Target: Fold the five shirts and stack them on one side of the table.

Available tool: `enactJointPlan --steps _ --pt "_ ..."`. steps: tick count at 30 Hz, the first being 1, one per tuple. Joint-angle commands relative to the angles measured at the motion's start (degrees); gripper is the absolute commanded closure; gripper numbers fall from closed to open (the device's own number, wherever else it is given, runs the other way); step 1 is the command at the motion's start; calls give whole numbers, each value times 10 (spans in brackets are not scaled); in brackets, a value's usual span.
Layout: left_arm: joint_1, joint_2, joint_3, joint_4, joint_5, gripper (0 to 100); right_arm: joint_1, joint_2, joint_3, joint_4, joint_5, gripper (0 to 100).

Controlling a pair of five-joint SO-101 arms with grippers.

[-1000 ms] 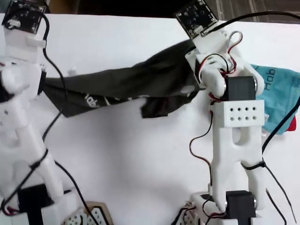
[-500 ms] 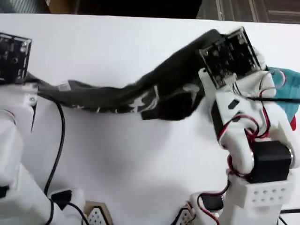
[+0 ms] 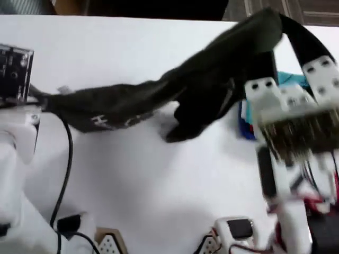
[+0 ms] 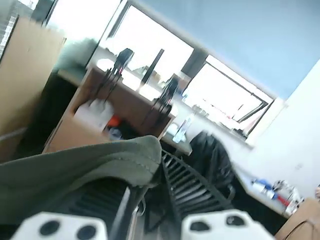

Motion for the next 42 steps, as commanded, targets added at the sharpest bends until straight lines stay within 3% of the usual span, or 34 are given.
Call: enactJointPlan --steps 1,12,23,31,34,42 --pt "0 -40 -18 -6 5 974 -6 -41 -21 2 -2 978" --pt "-2 -116 -14 -7 0 974 -7 -111 -19 1 3 978" --pt "-14 -120 51 -47 -11 974 -71 -116 24 23 95 978" --pt "-99 -116 56 -104 -34 974 -71 -116 27 26 149 978" --pt "-103 -116 72 -104 -23 974 -45 -114 33 33 129 978" --pt "-101 -117 154 -127 34 974 108 -116 135 6 -22 978"
